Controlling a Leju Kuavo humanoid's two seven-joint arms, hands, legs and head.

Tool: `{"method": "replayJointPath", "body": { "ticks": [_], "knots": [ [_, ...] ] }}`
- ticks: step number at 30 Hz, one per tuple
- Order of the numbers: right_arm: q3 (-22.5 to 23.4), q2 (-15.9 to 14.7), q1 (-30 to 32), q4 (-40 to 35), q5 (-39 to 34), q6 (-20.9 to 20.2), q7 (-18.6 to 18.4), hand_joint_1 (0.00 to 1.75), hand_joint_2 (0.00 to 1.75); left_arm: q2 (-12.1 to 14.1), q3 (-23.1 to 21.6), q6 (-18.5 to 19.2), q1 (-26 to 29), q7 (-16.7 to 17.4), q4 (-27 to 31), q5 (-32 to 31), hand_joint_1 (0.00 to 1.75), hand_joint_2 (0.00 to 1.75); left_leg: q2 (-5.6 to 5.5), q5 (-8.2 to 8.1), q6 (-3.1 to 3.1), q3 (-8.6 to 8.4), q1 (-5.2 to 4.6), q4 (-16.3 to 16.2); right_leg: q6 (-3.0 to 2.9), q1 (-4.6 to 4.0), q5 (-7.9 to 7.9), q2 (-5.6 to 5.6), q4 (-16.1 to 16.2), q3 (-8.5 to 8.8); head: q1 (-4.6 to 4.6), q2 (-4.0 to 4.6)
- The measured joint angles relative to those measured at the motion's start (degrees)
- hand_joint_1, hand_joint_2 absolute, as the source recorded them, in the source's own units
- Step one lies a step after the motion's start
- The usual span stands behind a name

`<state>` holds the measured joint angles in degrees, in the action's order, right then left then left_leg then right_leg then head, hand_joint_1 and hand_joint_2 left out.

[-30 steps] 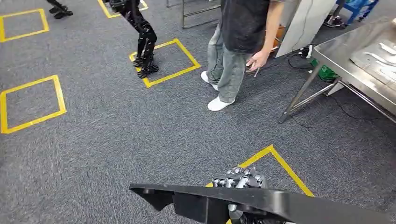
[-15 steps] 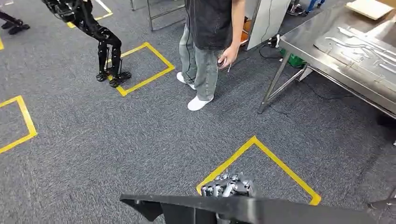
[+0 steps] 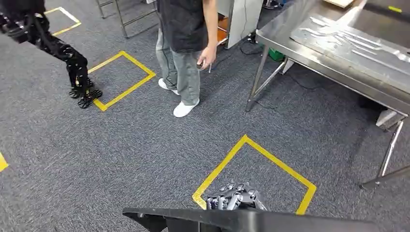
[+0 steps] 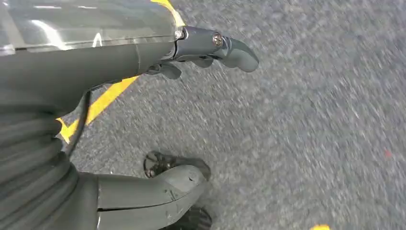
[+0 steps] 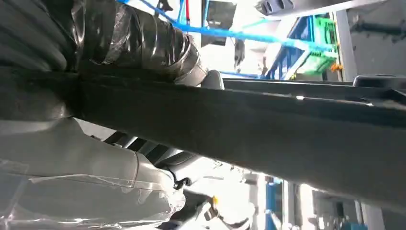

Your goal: Take the parts from the cabinet and place them on the table.

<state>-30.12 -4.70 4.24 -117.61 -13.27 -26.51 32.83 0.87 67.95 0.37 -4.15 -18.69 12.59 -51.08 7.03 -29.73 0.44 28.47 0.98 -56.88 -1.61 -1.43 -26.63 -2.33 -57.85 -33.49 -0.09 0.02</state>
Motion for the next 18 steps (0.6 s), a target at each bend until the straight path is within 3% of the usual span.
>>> {"method": "replayJointPath", "body": {
  "ticks": [1, 2, 3, 5, 6, 7, 8, 9, 10, 11, 12, 15, 16, 17, 18],
  "knots": [
    [-0.13, 0.02, -0.02, 0.0, -0.2, 0.0, -0.11, 1.75, 1.75, -0.02, 0.0, 0.02, -0.17, -0.02, -0.02, 0.02, 0.0, 1.75, -0.92, -0.66, 0.23, -0.13, 0.43, -0.46, -0.24, 0.99, 0.56, 0.56, 1.1, 0.99, 0.0, 0.0],
    [-0.24, 0.02, -0.4, 0.0, -0.55, 0.02, -0.13, 1.75, 1.75, -0.04, 0.0, 0.13, -0.36, -0.04, -0.02, 0.02, 0.0, 1.75, -4.14, -1.97, 0.29, 0.65, 0.28, -2.66, -0.46, 0.91, 0.57, 1.17, 1.54, 1.43, 0.02, 0.0],
    [-0.42, 0.04, -0.76, 0.02, -0.74, 0.09, -0.26, 1.75, 1.75, -0.09, 0.02, 0.15, -0.34, -0.04, -0.02, 0.02, 0.0, 1.75, -5.58, -3.91, 0.26, 2.5, 0.35, -6.37, -0.73, 0.9, 0.64, 1.59, 1.54, 1.43, 0.02, 0.0],
    [-0.68, 0.04, -0.94, 0.24, -1.18, 0.24, -0.5, 1.75, 1.75, -0.07, 0.24, 0.13, 0.14, 0.07, -0.02, 0.02, 0.0, 1.75, -6.56, -7.47, 0.37, 7.66, 0.29, -15.69, -1.09, 0.82, 0.38, 3.03, 1.39, 1.46, 0.04, 0.0],
    [-0.76, 0.04, -0.93, 0.39, -1.31, 0.39, -0.68, 1.75, 1.75, -0.09, 0.28, 0.13, 0.39, 0.13, -0.02, 0.02, 0.0, 1.75, -6.65, -7.73, 0.4, 9.42, 0.27, -18.23, -1.15, 0.76, 0.32, 3.84, 1.24, 1.44, 0.07, 0.0],
    [-0.79, 0.02, -0.93, 0.5, -1.33, 0.59, -0.79, 1.75, 1.75, -0.15, 0.31, 0.13, 0.53, 0.13, -0.02, 0.0, 0.0, 1.75, -6.69, -6.06, 0.36, 9.82, 0.27, -17.7, -1.08, 0.73, 0.18, 4.73, 1.0, 1.48, 0.04, 0.0],
    [-0.83, 0.02, -0.93, 0.52, -1.37, 0.65, -0.83, 1.75, 1.75, -0.22, 0.31, 0.13, 0.5, 0.15, -0.02, 0.0, 0.0, 1.75, -6.79, -3.54, 0.25, 8.89, 0.27, -14.73, -0.96, 0.72, -0.03, 5.47, 0.79, 1.58, 0.04, 0.0],
    [-0.83, 0.02, -0.94, 0.52, -1.46, 0.68, -0.83, 1.75, 1.75, -0.26, 0.31, 0.11, 0.44, 0.13, -0.02, 0.0, 0.0, 1.75, -7.16, -0.3, 0.08, 6.88, 0.28, -9.62, -0.81, 0.72, -0.24, 6.2, 0.68, 1.88, 0.07, 0.0],
    [-0.85, 0.02, -0.96, 0.52, -1.51, 0.7, -0.87, 1.75, 1.75, -0.26, 0.31, 0.09, 0.46, 0.15, -0.02, 0.0, 0.0, 1.75, -8.52, 2.5, -0.17, 4.69, 0.27, -4.39, -0.65, 0.72, -0.47, 6.78, 0.61, 2.21, 0.04, 0.0],
    [-0.85, 0.02, -1.02, 0.57, -1.55, 0.77, -1.03, 1.75, 1.75, -0.26, 0.35, 0.07, 0.48, 0.26, -0.02, 0.0, 0.0, 1.75, -11.68, 2.53, -0.55, 3.73, 0.31, -2.04, -0.43, 0.79, -0.66, 7.16, 0.49, 2.16, 0.02, 0.0],
    [-0.9, 0.02, -1.19, 0.63, -1.57, 0.92, -1.35, 1.75, 1.75, -0.35, 0.39, 0.04, 0.55, 0.33, -0.02, 0.0, 0.0, 1.75, -11.69, 2.18, -0.54, 3.06, 0.43, -0.4, -0.12, 0.65, -0.77, 7.94, 0.19, 1.95, 0.04, 0.0],
    [-0.92, 0.0, -1.14, 0.63, -1.66, 0.96, -1.62, 1.75, 1.75, -0.42, 0.42, 0.0, 0.42, 0.5, -0.02, 0.0, 0.0, 1.75, -10.23, 2.24, -1.1, 2.91, 0.06, -0.48, 0.97, 1.17, -0.48, 9.6, 0.56, 1.44, 0.02, 0.0],
    [-0.92, -0.02, -1.14, 0.61, -1.66, 0.96, -1.66, 1.75, 1.75, -0.85, 0.42, 0.0, 0.26, 0.5, -0.02, 0.0, 0.0, 1.75, -9.35, 2.56, -1.59, 2.69, 0.64, -0.01, 1.21, 1.02, -0.83, 8.46, 0.01, 1.45, 0.09, 0.0],
    [-0.92, -0.02, -1.31, 0.61, -1.7, 0.98, -1.66, 1.75, 1.75, -0.83, 0.42, 0.0, 0.18, 0.5, -0.02, 0.0, 0.0, 1.75, -8.84, 2.45, -1.95, 2.55, 0.62, 0.07, 1.65, 0.75, -1.99, 5.06, -1.68, 0.7, -0.04, 0.0],
    [-0.92, -0.07, -1.49, 0.63, -1.7, 0.96, -1.73, 1.75, 1.75, -0.85, 0.42, 0.0, 0.27, 0.5, -0.02, 0.0, 0.0, 1.75, -8.02, 2.32, -2.24, 2.5, 0.54, 0.07, 1.97, 1.04, -4.02, 3.44, -5.17, -1.21, 0.02, 0.0]
  ]
}}
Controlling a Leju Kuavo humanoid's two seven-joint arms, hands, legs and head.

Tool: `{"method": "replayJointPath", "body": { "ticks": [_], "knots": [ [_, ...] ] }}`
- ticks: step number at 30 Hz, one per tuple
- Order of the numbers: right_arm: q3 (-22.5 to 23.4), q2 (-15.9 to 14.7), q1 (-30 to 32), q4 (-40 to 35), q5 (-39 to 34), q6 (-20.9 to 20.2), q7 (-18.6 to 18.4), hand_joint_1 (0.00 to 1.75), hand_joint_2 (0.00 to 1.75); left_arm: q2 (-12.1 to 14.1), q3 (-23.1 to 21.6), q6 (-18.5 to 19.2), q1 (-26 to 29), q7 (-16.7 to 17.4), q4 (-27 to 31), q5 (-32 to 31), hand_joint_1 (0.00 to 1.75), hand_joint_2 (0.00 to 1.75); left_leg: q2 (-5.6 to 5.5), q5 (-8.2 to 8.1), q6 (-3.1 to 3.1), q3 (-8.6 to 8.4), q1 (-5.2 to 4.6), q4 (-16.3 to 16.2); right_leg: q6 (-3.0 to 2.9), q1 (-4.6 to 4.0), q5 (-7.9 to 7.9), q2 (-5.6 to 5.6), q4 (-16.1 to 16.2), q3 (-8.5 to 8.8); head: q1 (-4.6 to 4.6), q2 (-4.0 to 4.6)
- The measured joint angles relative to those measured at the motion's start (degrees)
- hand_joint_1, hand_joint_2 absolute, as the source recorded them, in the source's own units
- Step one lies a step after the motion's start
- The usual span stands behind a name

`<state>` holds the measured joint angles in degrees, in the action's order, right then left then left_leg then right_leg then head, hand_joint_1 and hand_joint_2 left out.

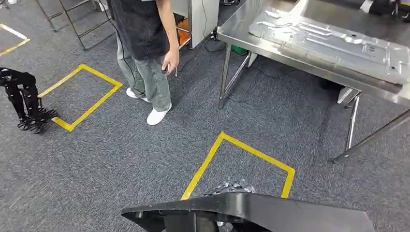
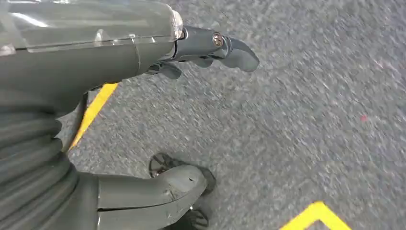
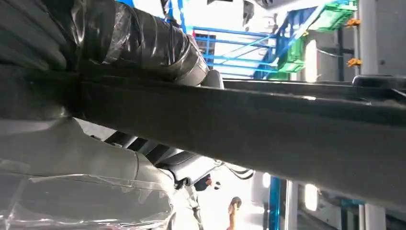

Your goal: Take the parts from the cabinet and place them on the table.

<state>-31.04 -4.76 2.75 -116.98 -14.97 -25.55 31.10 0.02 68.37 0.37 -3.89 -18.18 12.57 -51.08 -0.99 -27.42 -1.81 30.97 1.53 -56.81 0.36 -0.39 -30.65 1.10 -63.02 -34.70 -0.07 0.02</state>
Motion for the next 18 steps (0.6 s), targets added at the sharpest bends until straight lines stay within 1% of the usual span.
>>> {"method": "replayJointPath", "body": {
  "ticks": [1, 2, 3, 4, 5, 6, 7, 8, 9, 10, 11, 12, 13, 14, 15, 16, 17, 18],
  "knots": [
    [-0.02, 0.0, -0.03, 0.0, 0.0, 0.06, 0.0, 1.75, 1.75, -0.02, 0.02, 0.0, 0.23, 0.0, 0.0, 0.02, 0.0, 1.75, 0.75, -0.12, -0.11, -0.03, -0.09, -0.01, 0.35, 0.36, -2.14, -0.46, -4.59, -2.48, -0.02, 0.0],
    [-0.04, -0.02, -0.01, 0.02, 0.02, 0.2, -0.07, 1.75, 1.75, -0.04, 0.09, 0.04, 0.4, -0.02, 0.0, 0.07, 0.0, 1.75, 1.57, -0.27, -0.07, -0.03, -0.1, -0.03, 0.65, 0.66, -3.73, -0.53, -8.86, -4.89, -0.04, 0.0],
    [-0.07, -0.04, 0.0, 0.04, 0.11, 0.44, -0.18, 1.75, 1.75, -0.04, 0.15, 0.07, 0.45, -0.04, -0.02, 0.15, 0.0, 1.75, 2.23, -0.39, 0.03, -0.09, -0.09, -0.06, 0.88, 0.89, -4.1, -0.57, -11.51, -6.51, -0.02, 0.0],
    [-0.15, -0.11, 0.0, 0.11, 0.22, 0.87, -0.22, 1.75, 1.75, -0.09, 0.35, 0.09, 0.42, -0.11, 0.0, 0.2, 0.0, 1.75, 2.95, -0.58, 0.14, -0.26, -0.05, -0.06, 1.06, 1.17, -3.19, -0.68, -11.81, -7.01, -0.04, 0.0],
    [-0.24, -0.15, -0.02, 0.2, 0.24, 1.05, -0.22, 1.75, 1.75, -0.13, 0.48, 0.15, 0.37, -0.28, 0.0, 0.37, 0.0, 1.75, 3.64, -0.82, 0.3, -0.58, -0.01, -0.06, 1.17, 1.32, -0.93, -0.92, -9.34, -6.02, -0.02, 0.0],
    [-0.31, -0.18, -0.02, 0.2, 0.24, 1.25, -0.26, 1.75, 1.75, -0.24, 0.61, 0.22, 0.32, -0.55, 0.0, 0.61, 0.0, 1.75, 4.23, -1.15, 0.49, -1.09, 0.04, -0.06, 1.1, 1.34, 2.08, -1.43, -4.51, -3.56, -0.02, 0.0],
    [-0.31, -0.18, -0.08, 0.2, 0.24, 1.38, -0.24, 1.75, 1.75, -0.35, 0.74, 0.3, 0.3, -0.72, 0.0, 0.68, 0.0, 1.75, 4.71, -1.41, 0.68, -1.57, 0.07, -0.05, 0.88, 1.26, 4.41, -2.44, 0.15, -1.19, -0.04, 0.0],
    [-0.31, -0.2, -0.22, 0.2, 0.24, 1.64, -0.26, 1.75, 1.75, -0.42, 0.85, 0.46, 0.3, -0.87, -0.02, 0.7, 0.0, 1.75, 5.24, -1.75, 0.99, -2.04, 0.05, 0.06, 0.45, 0.88, 5.06, -5.12, 4.92, 1.16, -0.02, 0.0],
    [-0.33, -0.2, -0.32, 0.22, 0.22, 1.9, -0.31, 1.75, 1.75, -0.57, 0.87, 0.48, 0.24, -1.07, 0.0, 0.7, 0.0, 1.75, 5.67, -2.02, 1.41, -2.29, -0.27, 0.09, 0.08, 0.17, 4.51, -5.58, 5.1, 1.32, -0.04, 0.0],
    [-0.35, -0.2, -0.36, 0.22, 0.15, 2.03, -0.28, 1.75, 1.75, -0.57, 0.92, 0.48, 0.22, -1.27, 0.0, 0.74, 0.0, 1.75, 6.05, -2.08, 1.73, -2.38, -0.18, 0.13, -0.21, 0.12, 4.58, -4.73, 4.94, 1.1, -0.02, 0.0],
    [-0.35, -0.22, -0.32, 0.24, 0.11, 2.08, -0.28, 1.75, 1.75, -0.59, 0.92, 0.5, 0.1, -1.38, -0.02, 0.74, 0.0, 1.75, 6.62, -2.21, 2.05, -2.65, -0.18, 0.26, -0.36, 0.03, 4.49, -4.19, 4.94, 1.03, -0.02, 0.0],
    [-0.35, -0.28, -0.32, 0.24, 0.11, 2.12, -0.33, 1.75, 1.75, -0.66, 0.92, 0.5, -0.03, -1.51, -0.02, 0.81, 0.0, 1.75, 7.19, -2.16, 2.38, -3.07, -0.21, 0.75, -0.63, -0.07, 4.45, -3.52, 5.06, 0.98, -0.02, 0.0],
    [-0.35, -0.31, -0.37, 0.22, 0.04, 2.12, -0.31, 1.75, 1.75, -0.7, 0.92, 0.5, -0.24, -1.59, 0.0, 0.89, 0.0, 1.75, 7.74, -2.32, 2.74, -3.54, -0.29, 0.92, -0.98, -0.02, 4.63, -2.88, 5.62, 1.3, -0.02, 0.0],
    [-0.35, -0.33, -0.28, 0.2, 0.0, 2.06, -0.29, 1.75, 1.75, -0.7, 0.96, 0.5, -0.41, -1.64, 0.0, 1.14, 0.0, 1.75, 6.05, -3.19, 3.0, -3.5, 0.11, -0.07, -1.43, 0.56, 5.0, -2.35, 6.42, 2.1, -0.02, 0.0],
    [-0.35, -0.39, -0.54, 0.22, -0.07, 2.03, -0.28, 1.75, 1.75, -0.72, 1.09, 0.48, -0.45, -1.75, -0.02, 1.31, 0.0, 1.75, 3.62, -4.84, 2.97, -2.17, 0.08, -2.81, -1.95, 0.66, 4.99, -1.98, 6.66, 2.29, 0.02, 0.0],
    [-0.39, -0.39, -0.75, 0.31, -0.07, 2.03, -0.31, 1.75, 1.75, -0.72, 1.27, 0.46, -0.37, -1.73, 0.0, 1.4, 0.0, 1.75, 2.25, -7.09, 2.93, 0.29, 0.09, -7.57, -2.15, 0.59, 4.97, -1.44, 6.61, 2.22, 0.02, 0.0],
    [-0.39, -0.44, -0.75, 0.39, -0.07, 2.03, -0.33, 1.75, 1.75, -0.72, 1.44, 0.42, -0.14, -1.68, 0.0, 1.55, 0.0, 1.75, 1.69, -9.19, 2.99, 2.97, 0.04, -12.65, -2.31, 0.48, 4.86, -0.74, 6.53, 2.2, 0.04, 0.0],
    [-0.39, -0.48, -0.75, 0.55, -0.09, 2.03, -0.33, 1.75, 1.75, -0.72, 1.57, 0.39, 0.07, -1.64, 0.0, 1.62, 0.0, 1.75, 1.44, -10.33, 3.05, 5.27, -0.02, -16.57, -2.45, 0.3, 4.77, -0.08, 6.39, 2.2, 0.02, 0.0]
  ]
}}
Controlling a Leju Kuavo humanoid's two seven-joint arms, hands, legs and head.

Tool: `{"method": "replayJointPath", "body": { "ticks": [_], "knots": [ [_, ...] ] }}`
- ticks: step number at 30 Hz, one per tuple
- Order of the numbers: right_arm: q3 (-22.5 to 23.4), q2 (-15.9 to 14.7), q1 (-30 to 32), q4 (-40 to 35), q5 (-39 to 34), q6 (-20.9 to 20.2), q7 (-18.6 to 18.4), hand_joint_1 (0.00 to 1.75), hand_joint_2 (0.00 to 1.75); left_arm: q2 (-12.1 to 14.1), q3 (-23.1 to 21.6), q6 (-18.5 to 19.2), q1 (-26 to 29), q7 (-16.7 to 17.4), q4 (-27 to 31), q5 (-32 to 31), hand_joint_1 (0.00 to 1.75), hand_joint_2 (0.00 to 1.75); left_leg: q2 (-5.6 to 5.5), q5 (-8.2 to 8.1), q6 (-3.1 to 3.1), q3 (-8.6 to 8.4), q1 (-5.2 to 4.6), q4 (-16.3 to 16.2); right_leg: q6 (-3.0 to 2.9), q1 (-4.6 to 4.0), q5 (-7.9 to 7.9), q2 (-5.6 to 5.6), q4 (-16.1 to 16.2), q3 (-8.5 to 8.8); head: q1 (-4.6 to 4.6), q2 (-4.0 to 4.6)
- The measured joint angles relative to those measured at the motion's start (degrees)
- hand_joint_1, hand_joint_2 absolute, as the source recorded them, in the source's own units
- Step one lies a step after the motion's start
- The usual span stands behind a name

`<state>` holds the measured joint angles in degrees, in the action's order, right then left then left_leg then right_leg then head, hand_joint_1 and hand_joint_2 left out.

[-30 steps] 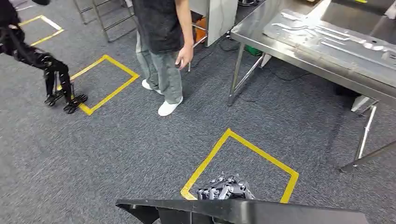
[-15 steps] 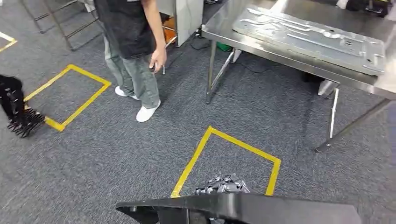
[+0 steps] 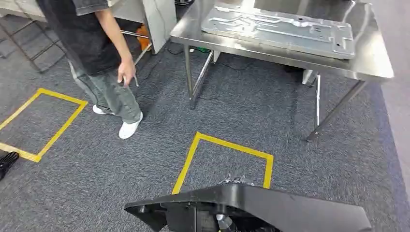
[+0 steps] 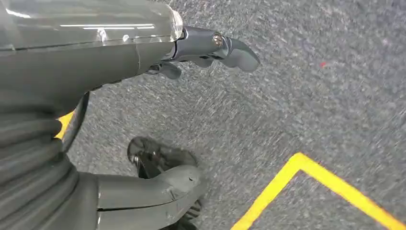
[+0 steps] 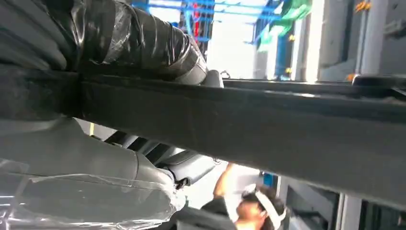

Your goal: Take the parts from the cabinet and place them on the table.

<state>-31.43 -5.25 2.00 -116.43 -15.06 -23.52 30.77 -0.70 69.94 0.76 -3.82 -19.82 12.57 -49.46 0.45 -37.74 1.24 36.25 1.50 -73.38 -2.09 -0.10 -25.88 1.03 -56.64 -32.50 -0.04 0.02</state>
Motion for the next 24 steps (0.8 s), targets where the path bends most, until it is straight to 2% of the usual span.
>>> {"method": "replayJointPath", "body": {
  "ticks": [1, 2, 3, 4, 5, 6, 7, 8, 10, 11, 12, 13, 14, 15, 16, 17, 18, 19, 20, 21, 22, 23, 24],
  "knots": [
    [0.0, -0.04, 0.0, 0.2, 0.0, 0.0, 0.0, 1.75, 1.75, -0.02, 0.17, 0.0, 0.2, 0.11, 0.0, 0.09, 0.0, 1.75, -0.03, 0.41, -0.08, 1.34, -0.02, -1.67, -0.07, -0.19, -0.07, 0.84, -0.11, 0.08, 0.02, 0.0],
    [0.0, -0.09, -0.01, 0.31, -0.09, 0.0, -0.07, 1.75, 1.75, -0.04, 0.28, 0.0, 0.27, 0.24, -0.02, 0.11, 0.0, 1.75, -0.07, 2.29, -0.22, 1.23, -0.05, -0.36, -0.07, -0.31, -0.16, 1.59, -0.15, 0.26, 0.0, 0.0],
    [0.0, -0.13, -0.09, 0.42, -0.24, -0.04, -0.18, 1.75, 1.75, -0.07, 0.44, 0.11, 0.22, 0.37, -0.02, 0.15, 0.0, 1.75, -0.22, 5.25, -0.48, -0.02, -0.11, 3.44, -0.03, -0.41, -0.31, 2.36, -0.25, 0.48, 0.0, 0.0],
    [0.0, -0.15, -0.26, 0.48, -0.39, -0.18, -0.42, 1.75, 1.75, -0.07, 0.63, 0.24, 0.13, 0.48, 0.0, 0.2, 0.0, 1.75, -1.06, 8.74, -0.88, -2.24, -0.23, 9.11, 0.1, -0.48, -0.49, 3.12, -0.41, 0.7, 0.0, 0.0],
    [0.0, -0.15, -0.49, 0.57, -0.5, -0.17, -0.7, 1.75, 1.75, -0.07, 0.72, 0.28, 0.17, 0.61, 0.0, 0.26, 0.0, 1.75, -2.92, 11.01, -1.41, -4.21, -0.31, 14.16, 0.24, -0.45, -0.61, 3.72, -0.47, 0.85, 0.0, 0.0],
    [0.0, -0.17, -0.76, 0.76, -0.65, -0.17, -0.96, 1.75, 1.75, 0.07, 0.81, 0.35, 0.1, 0.85, 0.0, 0.26, 0.0, 1.75, -5.1, 10.06, -1.92, -4.71, -0.25, 15.47, 0.5, -0.7, -0.77, 4.11, -0.64, 0.71, -0.04, 0.0],
    [0.0, -0.17, -1.05, 0.85, -0.81, -0.17, -1.09, 1.75, 1.75, -0.07, 0.83, 0.48, 0.13, 1.05, 0.0, 0.31, 0.0, 1.75, -4.72, 10.1, -1.8, -4.92, -0.33, 16.13, 0.81, -0.4, -0.8, 5.01, -0.87, 0.33, 0.0, 0.0],
    [0.0, -0.17, -1.11, 0.96, -1.03, -0.17, -1.14, 1.75, 1.75, -0.07, 0.87, 0.55, 0.18, 1.33, 0.0, 0.35, 0.0, 1.75, -4.31, 10.06, -1.95, -4.93, -0.7, 16.17, 1.32, -0.03, -0.66, 5.4, -0.77, 0.15, -0.02, 0.0],
    [0.0, -0.17, -1.11, 1.07, -1.18, -0.17, -1.16, 1.75, 1.75, -0.07, 0.92, 0.7, -0.03, 1.62, 0.0, 0.44, 0.0, 1.75, -3.28, 10.15, -2.59, -5.3, -0.75, 16.39, 2.01, 0.1, -0.54, 6.5, -0.5, -0.01, 0.0, 0.0],
    [0.0, -0.22, -1.12, 1.07, -1.2, -0.2, -1.16, 1.75, 1.75, -0.4, 0.92, 0.74, -0.26, 1.75, -0.02, 0.44, 0.0, 1.75, -2.38, 10.57, -2.97, -5.49, 0.02, 16.99, 2.17, -0.13, -0.76, 5.98, -0.8, 0.08, 0.0, 0.0],
    [0.0, -0.22, -1.26, 1.09, -1.25, -0.22, -1.11, 1.75, 1.75, -0.35, 0.96, 0.76, -0.34, 1.79, 0.0, 0.44, 0.0, 1.75, -1.95, 10.64, -3.16, -5.68, 0.05, 17.17, 2.54, -0.27, -1.79, 3.09, -2.19, -0.5, -0.07, 0.0],
    [0.0, -0.24, -1.55, 1.16, -1.31, -0.22, -1.11, 1.75, 1.75, -0.35, 1.03, 0.77, -0.23, 1.9, 0.0, 0.44, 0.0, 1.75, -1.27, 10.56, -3.32, -5.7, 0.03, 17.16, 2.83, -0.06, -3.95, 1.05, -5.65, -2.34, -0.06, 0.0],
    [0.0, -0.24, -1.67, 1.22, -1.35, -0.24, -1.11, 1.75, 1.75, -0.35, 1.11, 0.77, 0.01, 2.03, 0.0, 0.44, 0.0, 1.75, -0.61, 10.49, -3.37, -5.74, -0.06, 17.13, 3.19, 0.22, -6.06, 0.07, -10.05, -4.62, -0.09, 0.0],
    [0.0, -0.24, -1.65, 1.31, -1.36, -0.26, -1.11, 1.75, 1.75, -0.35, 1.16, 0.79, 0.19, 2.14, 0.0, 0.41, 0.0, 1.75, 0.2, 10.34, -3.41, -5.75, -0.11, 17.11, 3.45, 0.46, -7.86, -0.37, -14.5, -7.02, -0.07, 0.0],
    [0.0, -0.26, -1.64, 1.49, -1.35, -0.24, -1.09, 1.75, 1.75, -0.35, 1.18, 0.81, 0.27, 2.27, 0.0, 0.44, 0.0, 1.75, 1.01, 10.18, -3.29, -5.75, -0.11, 17.01, 3.68, 0.65, -8.72, -0.56, -18.19, -9.16, -0.07, 0.0],
    [0.0, -0.28, -1.64, 1.66, -1.35, -0.24, -1.11, 1.75, 1.75, -0.35, 1.2, 0.85, 0.24, 2.29, 0.0, 0.42, 0.0, 1.75, 1.72, 10.0, -3.15, -5.88, -0.1, 16.97, 3.85, 0.85, -7.84, -0.71, -18.57, -9.66, -0.09, 0.0],
    [0.0, -0.31, -1.64, 1.75, -1.35, -0.2, -1.11, 1.75, 1.75, -0.37, 1.2, 0.85, 0.18, 2.3, 0.0, 0.42, 0.0, 1.75, 2.34, 9.75, -3.06, -6.14, -0.09, 16.96, 3.91, 0.98, -5.85, -0.9, -16.31, -8.72, -0.07, 0.0],
    [0.0, -0.31, -1.64, 1.77, -1.35, -0.2, -1.11, 1.75, 1.75, -0.37, 1.2, 0.92, 0.14, 2.27, 0.0, 0.42, 0.0, 1.75, 2.96, 9.47, -2.87, -6.63, -0.07, 16.97, 3.8, 1.0, -2.98, -1.31, -11.69, -6.32, -0.09, 0.0],
    [0.0, -0.31, -1.67, 1.77, -1.36, -0.22, -1.09, 1.75, 1.75, -0.39, 1.2, 0.96, 0.1, 2.29, 0.0, 0.42, 0.0, 1.75, 3.48, 9.12, -2.66, -7.2, -0.06, 16.99, 3.55, 0.92, -0.15, -2.37, -5.91, -3.31, -0.09, 0.0],
    [0.0, -0.31, -1.71, 1.77, -1.36, -0.22, -1.09, 1.75, 1.75, -0.39, 1.2, 0.98, 0.1, 2.3, 0.0, 0.42, 0.0, 1.75, 3.9, 8.8, -2.3, -7.65, -0.12, 17.03, 3.13, 0.59, 0.78, -5.28, -1.38, -1.21, -0.09, 0.0],
    [0.0, -0.31, -1.79, 1.84, -1.35, -0.22, -1.11, 1.75, 1.75, -0.39, 1.22, 0.98, 0.04, 2.27, 0.0, 0.42, 0.0, 1.75, 4.32, 8.5, -1.87, -7.71, -0.55, 16.95, 2.7, -0.13, 0.16, -6.07, -1.18, -1.02, -0.09, 0.0],
    [0.0, -0.31, -1.82, 1.84, -1.36, -0.24, -1.05, 1.75, 1.75, -0.39, 1.22, 1.05, -0.01, 2.29, 0.0, 0.42, 0.0, 1.75, 4.66, 8.33, -1.61, -7.81, -0.53, 16.96, 2.39, -0.14, 0.23, -5.08, -1.23, -1.26, -0.07, 0.0],
    [0.0, -0.33, -1.77, 1.86, -1.38, -0.26, -1.05, 1.75, 1.75, -0.39, 1.22, 1.05, -0.06, 2.29, 0.0, 0.42, 0.0, 1.75, 5.26, 8.18, -1.32, -8.04, -0.57, 17.06, 2.19, -0.24, 0.1, -4.55, -1.27, -1.4, -0.07, 0.0]
  ]
}}
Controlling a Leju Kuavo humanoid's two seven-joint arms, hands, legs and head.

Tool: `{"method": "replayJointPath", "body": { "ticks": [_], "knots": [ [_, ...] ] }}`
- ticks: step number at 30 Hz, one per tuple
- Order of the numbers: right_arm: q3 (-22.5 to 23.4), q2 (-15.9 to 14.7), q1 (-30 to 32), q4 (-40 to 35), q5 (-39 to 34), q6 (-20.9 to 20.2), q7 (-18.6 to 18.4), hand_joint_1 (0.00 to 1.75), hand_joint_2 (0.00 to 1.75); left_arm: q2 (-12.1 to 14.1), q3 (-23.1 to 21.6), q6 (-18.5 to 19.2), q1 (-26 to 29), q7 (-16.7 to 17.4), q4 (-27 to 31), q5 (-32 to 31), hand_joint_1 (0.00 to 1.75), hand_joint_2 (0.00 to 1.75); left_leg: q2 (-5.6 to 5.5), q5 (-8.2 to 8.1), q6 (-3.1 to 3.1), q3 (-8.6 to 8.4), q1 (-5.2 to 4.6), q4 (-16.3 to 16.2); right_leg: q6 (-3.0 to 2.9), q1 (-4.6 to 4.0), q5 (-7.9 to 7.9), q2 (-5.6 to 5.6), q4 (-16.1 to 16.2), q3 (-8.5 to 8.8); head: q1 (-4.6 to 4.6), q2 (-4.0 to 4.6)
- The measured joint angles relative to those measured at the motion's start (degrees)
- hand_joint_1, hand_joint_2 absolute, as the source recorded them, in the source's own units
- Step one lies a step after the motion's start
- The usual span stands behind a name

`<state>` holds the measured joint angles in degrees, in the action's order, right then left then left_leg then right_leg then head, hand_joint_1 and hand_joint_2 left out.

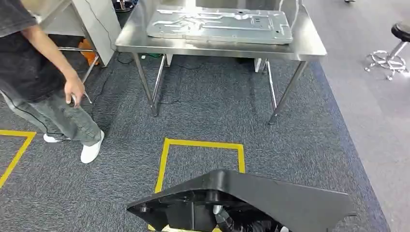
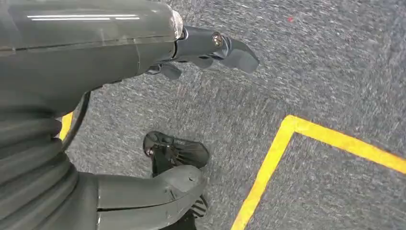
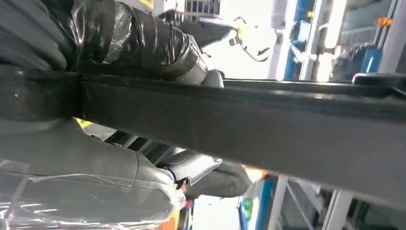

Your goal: Take the parts from the cabinet and place them on the table.

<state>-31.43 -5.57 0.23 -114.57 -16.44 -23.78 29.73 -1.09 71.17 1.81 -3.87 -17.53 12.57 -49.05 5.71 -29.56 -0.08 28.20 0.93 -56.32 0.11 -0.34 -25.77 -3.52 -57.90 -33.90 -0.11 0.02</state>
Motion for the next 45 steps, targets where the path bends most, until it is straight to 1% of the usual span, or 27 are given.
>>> {"method": "replayJointPath", "body": {
  "ticks": [2, 3, 4, 5, 7, 8, 10, 12, 13, 16, 18, 19, 21, 22, 23, 24, 25, 27, 28, 31, 34, 37, 38, 40, 42, 43, 45],
  "knots": [
    [0.0, 0.0, 0.01, -0.02, 0.07, 0.09, 0.0, 1.75, 1.75, -0.04, 0.02, 0.09, -0.12, 0.0, 0.0, 0.02, 0.0, 1.75, 0.85, -0.3, 0.72, -0.62, 0.11, 0.47, -0.86, 0.38, 0.19, 1.4, 0.55, 0.32, 0.02, 0.0],
    [0.0, 0.0, 0.07, -0.02, 0.22, 0.15, 0.04, 1.75, 1.75, -0.07, 0.02, 0.18, -0.25, 0.0, -0.02, 0.0, 0.0, 1.75, -1.92, -1.04, 0.97, -0.39, 0.38, -0.72, -1.17, 0.55, 0.35, 1.73, 0.91, 0.58, 0.0, 0.0],
    [0.0, 0.0, -0.03, 0.0, 0.52, 0.48, 0.0, 1.75, 1.75, -0.06, 0.02, 0.39, -0.29, 0.0, -0.02, 0.02, 0.0, 1.75, -3.83, -2.9, 0.95, 0.95, 0.42, -3.5, -1.58, 0.59, 0.28, 1.97, 0.95, 0.71, 0.02, 0.0],
    [0.0, 0.0, -0.03, 0.02, 0.79, 0.7, 0.0, 1.75, 1.75, -0.04, 0.09, 0.42, -0.25, 0.0, 0.0, 0.04, 0.0, 1.75, -4.77, -5.34, 0.96, 3.33, 0.43, -8.14, -1.86, 0.5, 0.17, 2.26, 0.93, 0.74, 0.02, 0.0],
    [0.0, -0.02, -0.03, 0.33, 1.09, 1.05, -0.02, 1.75, 1.75, -0.02, 0.33, 0.61, 0.04, 0.02, 0.0, 0.09, 0.0, 1.75, -5.31, -8.53, 1.02, 8.39, 0.27, -17.21, -2.14, 0.16, -0.01, 3.02, 0.86, 0.8, 0.02, 0.0],
    [0.0, -0.02, -0.01, 0.55, 1.13, 1.03, 0.04, 1.75, 1.75, -0.02, 0.46, 0.79, 0.27, 0.09, -0.02, 0.09, 0.0, 1.75, -5.32, -8.07, 0.92, 9.86, 0.27, -19.03, -2.26, -0.06, -0.11, 3.53, 0.78, 0.92, 0.02, 0.0],
    [0.0, -0.07, -0.01, 0.76, 1.27, 1.03, 0.09, 1.75, 1.75, -0.02, 0.55, 0.96, 0.39, 0.18, -0.02, 0.0, 0.0, 1.75, -5.33, -2.98, 0.4, 8.23, 0.19, -13.45, -2.27, -0.32, -0.5, 4.16, 0.76, 1.55, 0.02, 0.0],
    [0.0, -0.04, -0.03, 0.79, 1.27, 1.07, 0.18, 1.75, 1.75, 0.0, 0.63, 1.12, 0.32, 0.18, 0.0, -0.09, 0.0, 1.75, -5.61, 2.7, -0.58, 4.06, -0.15, -3.34, -2.12, -0.43, -0.93, 4.4, 0.76, 2.3, 0.02, 0.0],
    [0.0, -0.04, -0.05, 0.81, 1.27, 1.11, 0.2, 1.75, 1.75, 0.22, 0.74, 1.12, 0.19, 0.17, 0.0, -0.15, 0.0, 1.75, -5.79, 1.91, -1.07, 3.35, -0.52, -1.45, -1.79, -0.76, -1.22, 4.5, 0.59, 2.35, 0.0, 0.0],
    [0.0, -0.07, -0.04, 0.79, 1.33, 1.14, 0.22, 1.75, 1.75, 0.24, 0.83, 1.18, 0.27, 0.17, 0.0, -0.26, 0.0, 1.75, -5.73, 1.89, -1.41, 3.54, -0.79, -1.03, -0.9, -0.34, -1.3, 4.7, 0.56, 1.94, 0.0, 0.0],
    [0.0, -0.07, -0.03, 0.74, 1.38, 1.33, 0.22, 1.75, 1.75, 0.15, 0.85, 1.18, 0.23, 0.13, 0.0, -0.35, 0.0, 1.75, -5.48, 2.55, -2.02, 2.82, 0.05, -0.15, -0.27, -0.34, -1.81, 4.52, -0.16, 2.01, 0.02, 0.0],
    [0.0, -0.07, -0.17, 0.7, 1.4, 1.42, 0.26, 1.75, 1.75, 0.15, 0.85, 1.18, 0.21, 0.07, 0.0, -0.37, 0.0, 1.75, -5.5, 2.51, -2.31, 2.7, 0.12, -0.08, 0.13, -0.4, -3.19, 4.27, -2.2, 1.07, -0.02, 0.0],
    [0.0, -0.07, -0.12, 0.72, 1.42, 1.46, 0.33, 1.75, 1.75, 0.15, 0.89, 1.18, 0.26, 0.0, 0.0, -0.55, 0.0, 1.75, -5.38, 2.34, -2.49, 2.62, 0.16, -0.12, 0.81, 0.33, -7.69, 4.2, -11.17, -3.7, 0.02, 0.0],
    [0.0, -0.09, -0.06, 0.74, 1.44, 1.46, 0.33, 1.75, 1.75, 0.15, 0.9, 1.18, 0.27, 0.0, 0.0, -0.65, 0.0, 1.75, -5.28, 2.18, -2.42, 2.6, 0.16, -0.16, 1.17, 0.66, -9.19, 4.18, -15.99, -6.52, 0.0, 0.0],
    [0.0, -0.13, -0.05, 0.79, 1.44, 1.51, 0.33, 1.75, 1.75, 0.15, 0.92, 1.18, 0.28, 0.0, 0.0, -0.68, 0.0, 1.75, -5.24, 2.02, -2.34, 2.49, 0.2, -0.16, 1.39, 0.88, -9.24, 4.11, -18.32, -8.13, 0.0, 0.0],
    [0.0, -0.15, -0.03, 0.79, 1.44, 1.64, 0.33, 1.75, 1.75, 0.15, 0.92, 1.18, 0.29, 0.0, 0.0, -0.68, 0.0, 1.75, -5.22, 1.76, -2.13, 2.18, 0.3, -0.18, 1.64, 1.16, -7.57, 4.01, -17.5, -8.22, 0.0, 0.0],
    [0.0, -0.15, -0.03, 0.79, 1.44, 1.7, 0.33, 1.75, 1.75, 0.15, 0.92, 1.18, 0.29, 0.0, 0.0, -0.68, 0.0, 1.75, -5.23, 1.43, -1.97, 1.75, 0.4, -0.2, 1.76, 1.34, -5.0, 3.83, -14.23, -6.85, 0.0, 0.0],
    [0.0, -0.15, -0.05, 0.79, 1.46, 2.03, 0.33, 1.75, 1.75, 0.15, 0.92, 1.18, 0.28, -0.02, 0.0, -0.68, 0.0, 1.75, -5.24, 0.65, -1.35, 0.46, 0.61, -0.18, 1.75, 1.59, 1.04, 3.39, -2.93, -1.41, 0.0, 0.0],
    [0.0, -0.15, -0.08, 0.79, 1.46, 2.1, 0.33, 1.75, 1.75, 0.15, 0.94, 1.18, 0.27, -0.02, 0.0, -0.68, 0.0, 1.75, -5.26, 0.26, -0.88, 0.35, 0.38, -0.21, 1.62, 1.39, 0.73, 3.18, -0.4, -0.1, -0.02, 0.0],
    [0.0, -0.15, -0.05, 0.76, 1.55, 2.19, 0.33, 1.75, 1.75, 0.15, 0.94, 1.18, 0.11, -0.09, 0.0, -0.7, 0.0, 1.75, -5.09, -0.34, 0.23, -0.23, 0.34, 0.45, 0.29, 0.7, -0.08, 3.6, -0.12, 0.06, 0.02, 0.0],
    [0.0, -0.13, -0.11, 0.63, 1.68, 2.25, 0.35, 1.75, 1.75, 0.15, 0.94, 1.18, -0.16, -0.24, 0.0, -0.7, 0.0, 1.75, -5.15, -1.73, 0.91, -0.21, 0.57, -1.38, -1.1, 1.18, -0.05, 3.78, 0.83, 1.04, 0.0, 0.0],
    [0.0, -0.13, -0.08, 0.66, 1.75, 2.3, 0.33, 1.75, 1.75, 0.17, 0.96, 1.18, 0.0, -0.31, 0.0, -0.7, 0.0, 1.75, -5.23, -7.59, 1.03, 7.49, 0.49, -15.42, -1.98, 0.7, -0.68, 3.67, 0.82, 1.64, 0.04, 0.0],
    [0.0, -0.13, -0.05, 0.68, 1.77, 2.32, 0.33, 1.75, 1.75, 0.17, 0.96, 1.18, 0.2, -0.31, 0.0, -0.7, 0.0, 1.75, -5.24, -7.97, 1.04, 9.62, 0.48, -18.5, -2.11, 0.54, -0.9, 3.75, 0.82, 1.95, 0.04, 0.0],
    [0.0, -0.13, -0.02, 0.68, 1.86, 2.32, 0.33, 1.75, 1.75, 0.17, 0.96, 1.18, 0.37, -0.33, 0.0, -0.7, 0.0, 1.75, -5.25, -4.04, 0.68, 9.62, 0.39, -15.71, -2.09, 0.33, -1.53, 4.03, 0.82, 2.84, 0.04, 0.0],
    [0.0, -0.13, -0.02, 0.68, 1.86, 2.32, 0.33, 1.75, 1.75, 0.26, 0.96, 1.18, 0.31, -0.33, 0.0, -0.7, 0.0, 1.75, -5.31, 2.25, -0.08, 5.61, 0.23, -5.26, -1.96, 0.09, -2.21, 4.11, 0.82, 3.96, 0.04, 0.0],
    [0.0, -0.13, -0.02, 0.68, 1.86, 2.32, 0.33, 1.75, 1.75, 0.33, 0.96, 1.18, 0.33, -0.33, 0.0, -0.7, 0.0, 1.75, -5.37, 3.18, -0.73, 4.2, -0.06, -1.46, -1.84, 0.14, -2.52, 4.11, 0.82, 4.15, 0.04, 0.0],
    [0.0, -0.13, -0.04, 0.66, 1.88, 2.34, 0.35, 1.75, 1.75, 0.39, 0.96, 1.16, 0.19, -0.39, 0.0, -0.7, 0.0, 1.75, -5.21, 2.74, -0.9, 3.99, -0.47, -1.36, -0.99, 0.0, -2.9, 4.32, 0.8, 4.14, 0.02, 0.0]
  ]
}}
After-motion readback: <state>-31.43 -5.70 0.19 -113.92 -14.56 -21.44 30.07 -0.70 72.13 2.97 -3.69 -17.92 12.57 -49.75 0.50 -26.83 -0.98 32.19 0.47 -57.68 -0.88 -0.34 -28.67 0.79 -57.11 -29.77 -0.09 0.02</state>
